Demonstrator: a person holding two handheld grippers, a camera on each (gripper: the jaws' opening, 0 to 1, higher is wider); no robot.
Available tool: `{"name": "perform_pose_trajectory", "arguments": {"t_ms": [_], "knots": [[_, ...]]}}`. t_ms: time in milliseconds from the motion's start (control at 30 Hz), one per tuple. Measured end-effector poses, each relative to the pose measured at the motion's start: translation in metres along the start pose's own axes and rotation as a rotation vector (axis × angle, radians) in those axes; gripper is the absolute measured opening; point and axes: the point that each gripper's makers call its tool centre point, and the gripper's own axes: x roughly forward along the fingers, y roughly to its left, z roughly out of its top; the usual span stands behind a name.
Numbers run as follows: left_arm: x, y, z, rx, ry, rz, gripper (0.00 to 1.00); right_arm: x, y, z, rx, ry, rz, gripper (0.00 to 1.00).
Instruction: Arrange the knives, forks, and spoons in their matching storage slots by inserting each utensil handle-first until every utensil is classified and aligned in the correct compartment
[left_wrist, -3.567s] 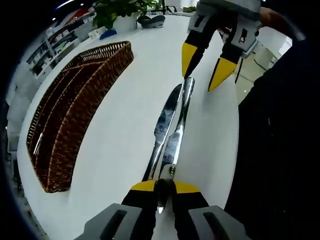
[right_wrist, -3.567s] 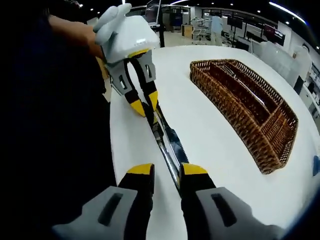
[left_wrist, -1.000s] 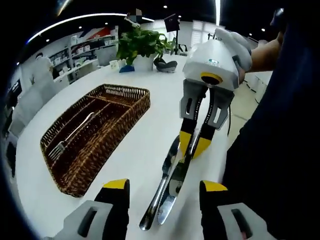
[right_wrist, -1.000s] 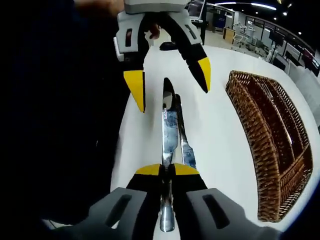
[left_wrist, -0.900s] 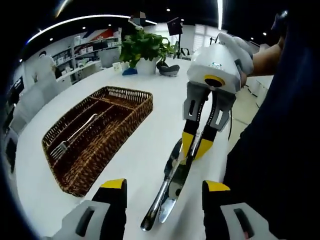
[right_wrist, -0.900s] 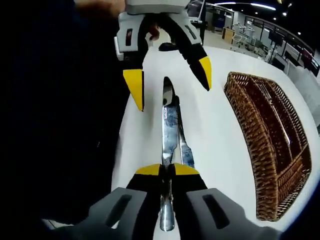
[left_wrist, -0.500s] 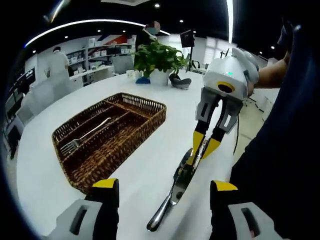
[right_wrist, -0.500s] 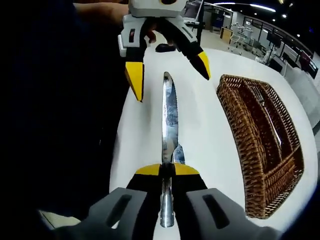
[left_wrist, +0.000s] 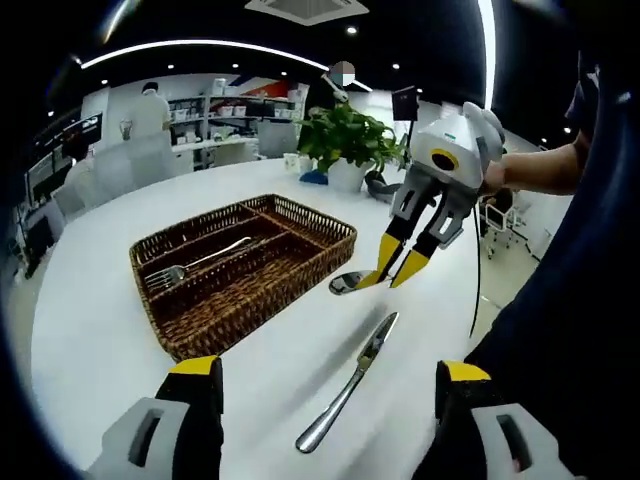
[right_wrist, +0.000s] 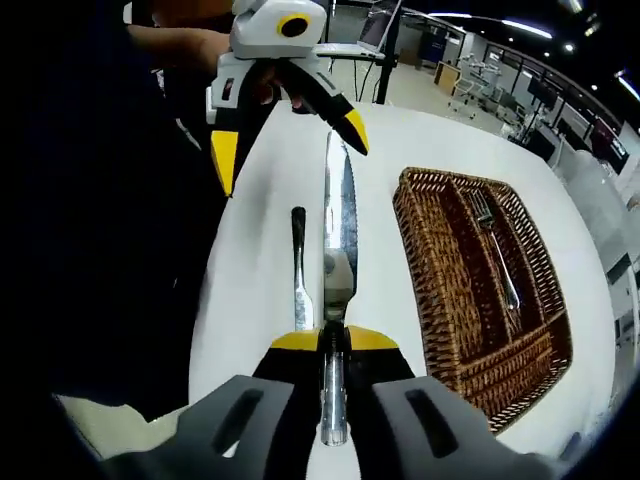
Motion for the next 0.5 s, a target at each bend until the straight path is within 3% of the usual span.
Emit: {"name": "perform_pose_trajectory", "arguments": {"t_ms": [200, 500], "knots": [[-0.002, 0.002, -0.004, -0.028, 0.009, 0.020, 0.99, -0.004, -0.019, 0.006, -0.015, -0.004, -0.023, 0.05], [-0.007, 0.003, -0.002, -0.040, 0.008, 0.028, 1.00, -0.003, -0.043, 0.014, -0.035, -0.009, -0.045, 0.05]]}}
